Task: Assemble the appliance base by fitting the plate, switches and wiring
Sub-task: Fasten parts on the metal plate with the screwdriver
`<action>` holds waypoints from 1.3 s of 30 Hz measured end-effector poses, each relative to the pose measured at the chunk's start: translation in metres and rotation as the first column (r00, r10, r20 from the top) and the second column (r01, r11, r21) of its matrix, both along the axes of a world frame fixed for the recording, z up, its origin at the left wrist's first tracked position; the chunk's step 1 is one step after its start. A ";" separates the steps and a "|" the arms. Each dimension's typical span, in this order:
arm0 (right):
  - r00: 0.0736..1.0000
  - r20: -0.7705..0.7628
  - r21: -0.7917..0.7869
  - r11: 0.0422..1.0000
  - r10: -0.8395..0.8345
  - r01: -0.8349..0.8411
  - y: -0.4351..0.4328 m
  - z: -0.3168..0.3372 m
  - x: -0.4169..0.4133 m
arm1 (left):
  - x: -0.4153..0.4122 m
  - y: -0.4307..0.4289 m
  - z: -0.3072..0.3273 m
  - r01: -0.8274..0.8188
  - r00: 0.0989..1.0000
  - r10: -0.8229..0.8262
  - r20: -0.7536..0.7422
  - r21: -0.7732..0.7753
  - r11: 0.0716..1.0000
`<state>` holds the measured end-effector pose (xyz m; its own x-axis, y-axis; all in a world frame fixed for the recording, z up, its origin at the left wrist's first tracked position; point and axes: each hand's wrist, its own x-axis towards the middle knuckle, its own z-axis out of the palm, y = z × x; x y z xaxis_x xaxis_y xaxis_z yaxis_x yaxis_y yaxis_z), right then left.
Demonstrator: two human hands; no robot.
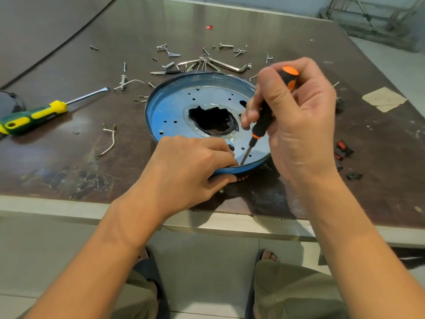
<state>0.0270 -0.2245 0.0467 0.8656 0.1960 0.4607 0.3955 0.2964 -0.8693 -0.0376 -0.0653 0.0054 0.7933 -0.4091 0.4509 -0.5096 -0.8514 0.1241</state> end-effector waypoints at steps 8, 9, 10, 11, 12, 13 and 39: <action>0.998 0.058 -0.120 0.993 0.024 -0.017 0.001 -0.002 -0.010 | 0.002 0.002 0.000 0.000 1.000 -0.001 0.012 0.073 0.997; 0.997 0.027 -0.123 0.990 0.076 -0.072 -0.001 -0.001 -0.009 | 0.001 0.001 0.000 -0.005 1.000 0.004 0.011 0.075 0.997; 0.993 0.011 -0.128 0.985 0.116 -0.114 -0.003 -0.001 -0.008 | 0.001 0.001 0.000 -0.010 1.000 0.009 0.010 0.075 0.997; 0.990 0.009 -0.133 0.981 0.141 -0.138 -0.004 -0.001 -0.007 | 0.001 0.001 -0.001 -0.015 1.000 0.014 0.012 0.073 0.997; 0.988 0.019 -0.135 0.980 0.151 -0.147 -0.005 0.000 -0.006 | 0.000 0.001 -0.001 -0.020 1.000 0.019 0.015 0.074 0.997; 0.988 0.033 -0.131 0.981 0.149 -0.143 -0.006 0.001 -0.005 | 0.000 0.001 -0.001 -0.023 1.000 0.022 0.017 0.076 0.997; 0.942 -0.296 0.328 0.909 -0.159 0.257 -0.124 -0.003 0.012 | 0.003 -0.038 0.022 -0.212 0.965 0.250 -0.080 0.325 0.922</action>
